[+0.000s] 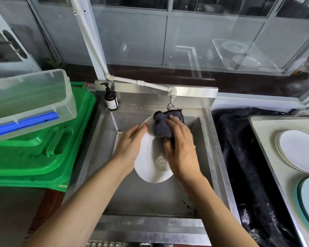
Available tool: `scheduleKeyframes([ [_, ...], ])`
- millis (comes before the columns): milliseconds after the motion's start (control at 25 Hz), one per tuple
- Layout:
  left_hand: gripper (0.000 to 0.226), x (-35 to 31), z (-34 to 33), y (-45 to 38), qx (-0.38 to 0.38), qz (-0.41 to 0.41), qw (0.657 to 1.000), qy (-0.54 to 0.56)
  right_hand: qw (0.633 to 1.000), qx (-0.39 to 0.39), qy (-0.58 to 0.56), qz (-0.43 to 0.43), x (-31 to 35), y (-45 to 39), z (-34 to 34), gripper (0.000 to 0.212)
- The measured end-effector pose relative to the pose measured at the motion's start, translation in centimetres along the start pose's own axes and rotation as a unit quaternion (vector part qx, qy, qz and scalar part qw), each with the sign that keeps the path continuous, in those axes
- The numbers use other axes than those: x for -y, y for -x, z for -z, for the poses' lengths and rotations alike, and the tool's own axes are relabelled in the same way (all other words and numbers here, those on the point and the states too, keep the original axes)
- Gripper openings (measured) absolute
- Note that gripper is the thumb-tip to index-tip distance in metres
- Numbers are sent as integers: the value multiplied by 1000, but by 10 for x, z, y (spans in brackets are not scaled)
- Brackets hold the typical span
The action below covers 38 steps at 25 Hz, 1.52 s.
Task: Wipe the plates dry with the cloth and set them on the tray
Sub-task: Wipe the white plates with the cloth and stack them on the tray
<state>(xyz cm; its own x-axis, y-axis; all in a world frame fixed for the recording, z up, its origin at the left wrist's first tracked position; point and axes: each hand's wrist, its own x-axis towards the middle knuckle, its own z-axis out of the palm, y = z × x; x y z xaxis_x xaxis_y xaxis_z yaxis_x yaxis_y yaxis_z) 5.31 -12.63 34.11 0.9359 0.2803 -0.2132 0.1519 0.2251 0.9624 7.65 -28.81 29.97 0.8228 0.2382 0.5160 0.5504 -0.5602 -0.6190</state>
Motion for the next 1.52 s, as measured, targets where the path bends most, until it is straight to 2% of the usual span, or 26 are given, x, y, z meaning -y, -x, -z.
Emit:
scheduleKeyframes([
  [80, 36, 1, -4, 1, 6, -20, 1000, -11, 1000, 12, -12, 26, 0, 0, -3, 46],
  [200, 28, 1, -3, 1, 11, -18, 999, -34, 987, -38, -107, -115, -8, -17, 2, 41],
  [280, 24, 2, -6, 1, 6, -10, 1000, -29, 980, -55, -129, -144, -6, -24, 0, 38],
  [440, 36, -3, -16, -2, -24, 38, 998, 34, 986, -48, -154, -50, 19, -5, -19, 38],
  [560, 22, -10, -21, -2, -43, 122, 987, 100, 980, -55, -184, -61, 32, 15, -24, 39],
  [640, 29, -16, -14, -1, -15, 167, 973, 155, 986, -38, -162, -30, 39, 28, -24, 40],
  [720, 29, -20, -4, -4, 13, 180, 974, 136, 994, -10, -107, 24, 45, 44, -27, 46],
  [880, 45, -14, -1, -7, -95, 206, 965, 130, 996, 12, -66, 60, 37, 72, -31, 49],
  [960, 46, -10, -1, -9, -111, 188, 965, 148, 996, 2, -64, 60, 25, 85, -31, 46],
  [1040, 43, -10, 1, -10, -109, 174, 966, 155, 996, -23, -87, 14, 15, 95, -31, 45],
  [1120, 42, -11, 6, -11, -87, 163, 971, 151, 983, -67, -145, -87, 12, 97, -31, 46],
  [1240, 41, -11, 12, -8, -58, 152, 979, 127, 920, -146, -242, -273, 4, 75, -26, 44],
  [1320, 35, -8, 14, -6, -43, 137, 983, 112, 899, -166, -233, -332, -8, 47, -16, 38],
  [1400, 20, -6, 12, -2, -43, 122, 987, 97, 912, -147, -208, -323, -14, 22, -6, 30],
  [1520, 18, 0, 4, -2, -55, 101, 992, 53, 960, -86, -161, -212, -3, 2, -6, 38],
])
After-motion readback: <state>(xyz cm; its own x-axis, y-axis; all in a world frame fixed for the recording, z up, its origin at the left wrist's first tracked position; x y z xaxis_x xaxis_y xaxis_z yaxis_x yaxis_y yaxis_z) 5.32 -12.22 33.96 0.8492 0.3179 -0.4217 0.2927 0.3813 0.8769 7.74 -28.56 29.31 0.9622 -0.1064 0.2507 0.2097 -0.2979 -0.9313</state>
